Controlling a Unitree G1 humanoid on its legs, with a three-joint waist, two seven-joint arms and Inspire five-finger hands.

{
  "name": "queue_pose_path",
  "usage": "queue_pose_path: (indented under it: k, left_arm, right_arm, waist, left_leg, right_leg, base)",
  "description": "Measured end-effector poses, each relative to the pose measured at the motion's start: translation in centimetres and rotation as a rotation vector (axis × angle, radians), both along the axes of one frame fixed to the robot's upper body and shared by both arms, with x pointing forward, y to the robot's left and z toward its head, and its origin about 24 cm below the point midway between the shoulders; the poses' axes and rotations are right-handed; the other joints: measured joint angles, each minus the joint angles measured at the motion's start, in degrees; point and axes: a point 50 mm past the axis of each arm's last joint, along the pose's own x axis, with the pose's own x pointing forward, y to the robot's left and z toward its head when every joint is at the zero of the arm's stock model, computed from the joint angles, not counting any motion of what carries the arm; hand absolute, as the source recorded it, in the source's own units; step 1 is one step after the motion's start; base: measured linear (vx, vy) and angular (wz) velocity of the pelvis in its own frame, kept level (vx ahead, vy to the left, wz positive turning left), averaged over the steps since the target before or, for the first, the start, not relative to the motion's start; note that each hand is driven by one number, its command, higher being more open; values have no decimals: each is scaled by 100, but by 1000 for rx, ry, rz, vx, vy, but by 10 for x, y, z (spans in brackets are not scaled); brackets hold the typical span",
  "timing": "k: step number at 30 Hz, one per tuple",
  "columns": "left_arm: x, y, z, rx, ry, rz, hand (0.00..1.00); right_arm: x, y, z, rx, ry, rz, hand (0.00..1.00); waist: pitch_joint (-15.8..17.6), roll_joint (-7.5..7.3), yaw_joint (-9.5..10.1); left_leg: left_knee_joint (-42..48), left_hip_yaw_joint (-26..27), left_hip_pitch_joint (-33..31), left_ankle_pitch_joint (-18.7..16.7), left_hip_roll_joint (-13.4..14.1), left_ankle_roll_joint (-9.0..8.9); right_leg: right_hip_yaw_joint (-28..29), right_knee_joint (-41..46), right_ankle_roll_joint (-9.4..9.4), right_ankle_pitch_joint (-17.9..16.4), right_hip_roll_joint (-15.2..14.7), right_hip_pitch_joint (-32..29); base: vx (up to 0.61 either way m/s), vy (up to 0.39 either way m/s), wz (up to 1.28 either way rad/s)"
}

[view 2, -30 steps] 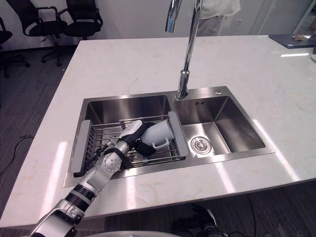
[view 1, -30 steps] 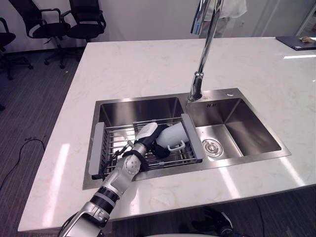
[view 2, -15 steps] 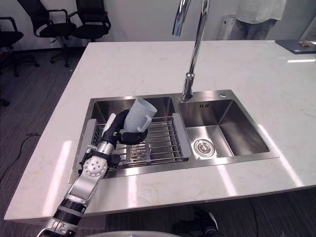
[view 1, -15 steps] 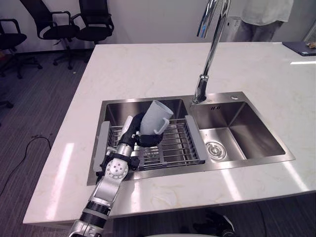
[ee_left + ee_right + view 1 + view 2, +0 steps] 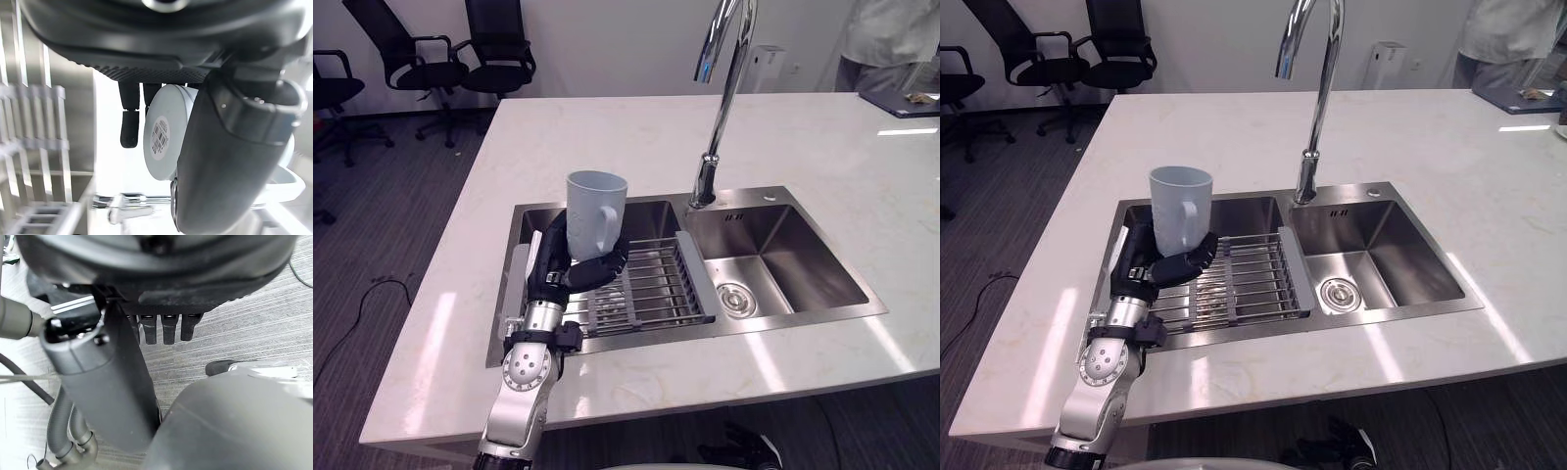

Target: Walk over to the sink, pick up the cup, carry it to the dishwasher, place the cup inside the dishwasher, then close the dishwasher door

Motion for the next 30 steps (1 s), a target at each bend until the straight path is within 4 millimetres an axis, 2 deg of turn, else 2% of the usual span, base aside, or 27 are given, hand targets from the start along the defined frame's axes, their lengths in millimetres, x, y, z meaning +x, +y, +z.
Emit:
queue_pose_path:
  k: [5,13,16,17,18,19,20,22,23,24,25,26,27,28,30]
  left_arm:
    - [-13,1,6,-47,-31,8,30]
    - [-23,-6,15,-79,-75,-24,30]
    - [-26,-12,25,-107,-120,-42,30]
    - [-27,-15,28,-119,-131,-51,30]
    - [-28,-17,29,-122,-135,-56,30]
    - [-28,-17,29,-124,-135,-56,30]
    - [-28,-16,29,-125,-137,-51,30]
    - [-29,-16,32,-130,-153,-45,30]
    - [-29,-16,34,-134,-164,-44,30]
    - [-29,-16,35,-139,-169,-44,30]
    - [-29,-18,35,-145,-168,-46,30]
    - [-29,-18,37,-145,-175,-47,30]
    - [-28,-18,40,-145,-196,-46,30]
    - [-26,-19,44,-153,-212,-46,30]
    - [-23,-22,44,-162,-210,-52,30]
  right_arm:
    - [-6,0,-1,1,11,-25,90]
    - [-2,0,1,-2,-8,-21,90]
    - [12,1,7,-10,-73,-16,90]
    - [17,1,10,-14,-96,-17,90]
    - [19,2,11,-17,-109,-20,90]
    - [22,2,12,-20,-120,-21,90]
    - [25,4,14,-18,-134,-20,90]
    - [33,11,17,-4,-169,-17,90]
    - [39,14,18,1,-185,-1,90]
    - [45,16,19,2,-199,7,90]
    - [54,16,22,-4,-224,9,90]
    - [59,17,24,-5,-239,12,90]
    - [67,18,27,-12,-263,24,90]
    - [78,17,30,-18,-287,34,90]
    - [86,12,32,-45,-295,33,90]
  waist:
    - [-74,-13,33]
    - [-86,-21,193]
    - [93,-9,183]
    - [166,-13,188]
    - [199,23,196]
    - [209,-6,201]
    - [201,-33,210]
    - [108,-104,369]
    - [54,-161,461]
    - [53,-146,537]
    - [3,-64,729]
    - [-33,-6,772]
    - [-27,-12,803]
    - [30,26,806]
    - [238,259,741]
  left_leg:
    - [133,136,-2,-104,35,-7]
    - [962,541,-327,-615,225,12]
    - [1491,617,-538,-850,361,43]
    - [1591,620,-564,-894,388,90]
    - [1633,632,-583,-900,400,139]
    - [1709,624,-585,-914,383,166]
    - [1785,562,-589,-921,360,174]
    - [2001,512,-855,-903,344,154]
    - [2147,504,-1060,-897,339,147]
    - [2190,495,-1181,-864,342,119]
    - [1930,494,-1335,-623,352,75]
    - [1801,492,-1384,-492,345,72]
    - [1752,482,-1571,-365,350,39]
    - [1842,404,-1762,-304,366,7]
    - [1932,134,-1795,-216,529,-75]
  right_leg:
    - [135,14,2,2,31,-19]
    - [527,329,61,-42,137,-329]
    - [436,1044,163,-172,204,-677]
    - [213,1381,208,-234,191,-811]
    - [39,1830,191,-435,142,-946]
    - [-185,2694,142,-845,45,-1124]
    - [-407,3678,194,-1162,-85,-1163]
    - [-518,4459,320,-1338,-244,-1024]
    - [-523,4271,441,-1508,-279,-1014]
    - [-584,4126,455,-1551,-265,-1073]
    - [-671,3524,404,-1588,-176,-1063]
    - [-664,3192,321,-1633,-137,-987]
    - [-655,2640,166,-1713,-67,-865]
    - [-659,2123,-90,-1708,10,-722]
    - [-828,1578,-241,-1362,244,-356]
  base:
    - [-13,-8,-16]
    - [-30,2,-28]
    - [-75,17,-16]
    - [-123,-5,4]
    - [-142,-12,12]
    - [-130,-28,22]
    - [-68,-35,23]
    - [-68,-99,14]
    - [-90,-145,0]
    - [-122,-132,-9]
    - [-107,-95,-11]
    - [-144,-127,-6]
    - [-156,-138,6]
    - [-165,-132,15]
    - [-165,-80,33]
